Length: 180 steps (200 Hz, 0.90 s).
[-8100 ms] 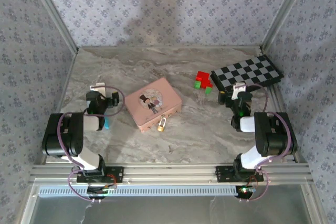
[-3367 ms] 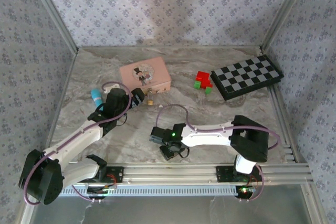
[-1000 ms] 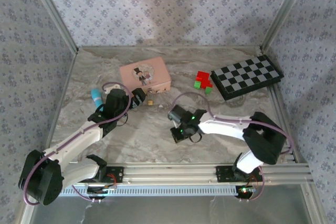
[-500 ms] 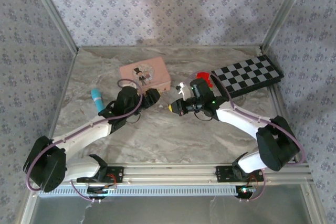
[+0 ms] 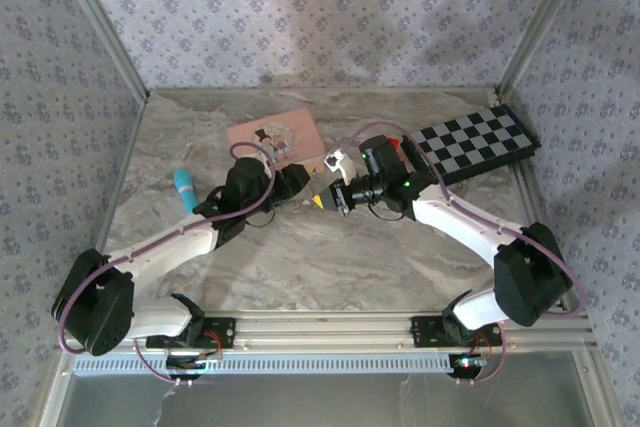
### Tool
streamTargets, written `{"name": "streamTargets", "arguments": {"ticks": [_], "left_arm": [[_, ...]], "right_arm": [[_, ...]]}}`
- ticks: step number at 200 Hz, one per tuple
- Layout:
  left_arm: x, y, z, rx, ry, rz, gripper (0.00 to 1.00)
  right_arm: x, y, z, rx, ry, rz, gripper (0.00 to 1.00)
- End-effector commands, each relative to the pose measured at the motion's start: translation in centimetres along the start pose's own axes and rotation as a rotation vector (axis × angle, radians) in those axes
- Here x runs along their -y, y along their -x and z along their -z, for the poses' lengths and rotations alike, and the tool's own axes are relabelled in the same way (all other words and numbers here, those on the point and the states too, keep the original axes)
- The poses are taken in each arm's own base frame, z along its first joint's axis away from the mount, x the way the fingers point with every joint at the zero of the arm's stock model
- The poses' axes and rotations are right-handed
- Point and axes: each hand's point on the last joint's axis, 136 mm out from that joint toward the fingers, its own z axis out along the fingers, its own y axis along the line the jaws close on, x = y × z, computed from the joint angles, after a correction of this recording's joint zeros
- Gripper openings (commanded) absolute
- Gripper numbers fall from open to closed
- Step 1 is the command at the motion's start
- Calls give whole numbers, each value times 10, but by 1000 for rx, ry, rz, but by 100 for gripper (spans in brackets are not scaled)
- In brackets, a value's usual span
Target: Unlock the padlock with the key
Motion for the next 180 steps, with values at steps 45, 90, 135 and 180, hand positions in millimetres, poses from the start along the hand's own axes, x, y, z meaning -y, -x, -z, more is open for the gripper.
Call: {"name": "streamTargets", "arguments": {"ticks": [45, 90, 135, 180], "left_arm": [[25, -9, -3, -40, -79, 13, 43], [28, -10, 0, -44, -86, 12, 33], [27, -13, -1, -50, -83, 12, 16], [25, -7, 2, -16, -72, -27, 0]], "right_arm": [[-1, 18, -1, 47, -29, 60, 0], [1, 21, -3, 54, -29, 63, 0], [0, 23, -4, 61, -25, 69, 0], [-2, 27, 6, 90, -26, 49, 12]]}}
